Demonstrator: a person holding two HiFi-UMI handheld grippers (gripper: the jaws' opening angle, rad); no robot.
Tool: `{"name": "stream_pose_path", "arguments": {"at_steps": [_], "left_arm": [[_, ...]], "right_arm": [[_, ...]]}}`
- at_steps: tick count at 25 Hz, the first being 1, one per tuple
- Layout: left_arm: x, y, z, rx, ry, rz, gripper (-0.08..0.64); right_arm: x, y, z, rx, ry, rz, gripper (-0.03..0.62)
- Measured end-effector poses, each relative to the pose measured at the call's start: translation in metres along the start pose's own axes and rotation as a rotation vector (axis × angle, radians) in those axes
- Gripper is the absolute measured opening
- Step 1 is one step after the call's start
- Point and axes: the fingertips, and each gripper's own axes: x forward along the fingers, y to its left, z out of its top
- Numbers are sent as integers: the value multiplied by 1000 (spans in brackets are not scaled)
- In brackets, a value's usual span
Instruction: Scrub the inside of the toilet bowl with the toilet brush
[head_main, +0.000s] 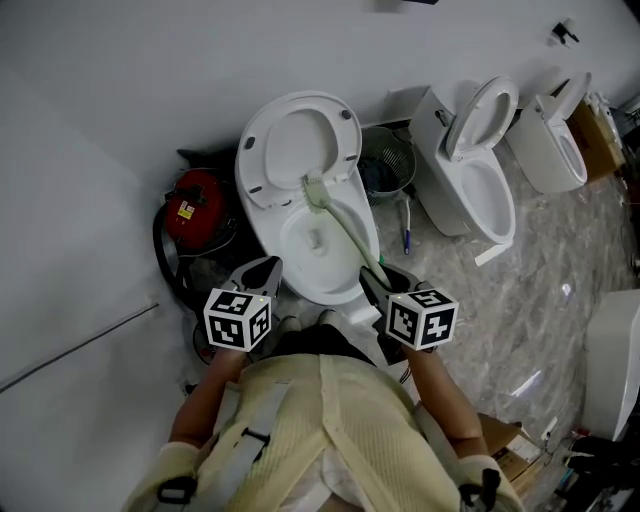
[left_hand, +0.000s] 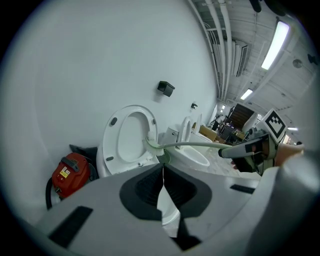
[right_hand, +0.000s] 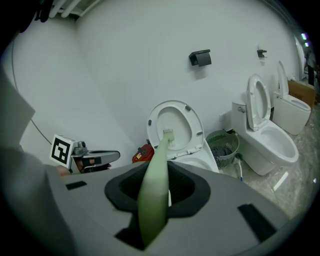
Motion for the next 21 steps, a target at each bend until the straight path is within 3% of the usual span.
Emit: {"name": "stream_pose_path", "arguments": {"at_steps": [21], "left_arm": [[0, -7, 6, 17, -5, -16, 14]], "right_arm": [[-8, 0, 0, 23, 1, 11, 106]]}}
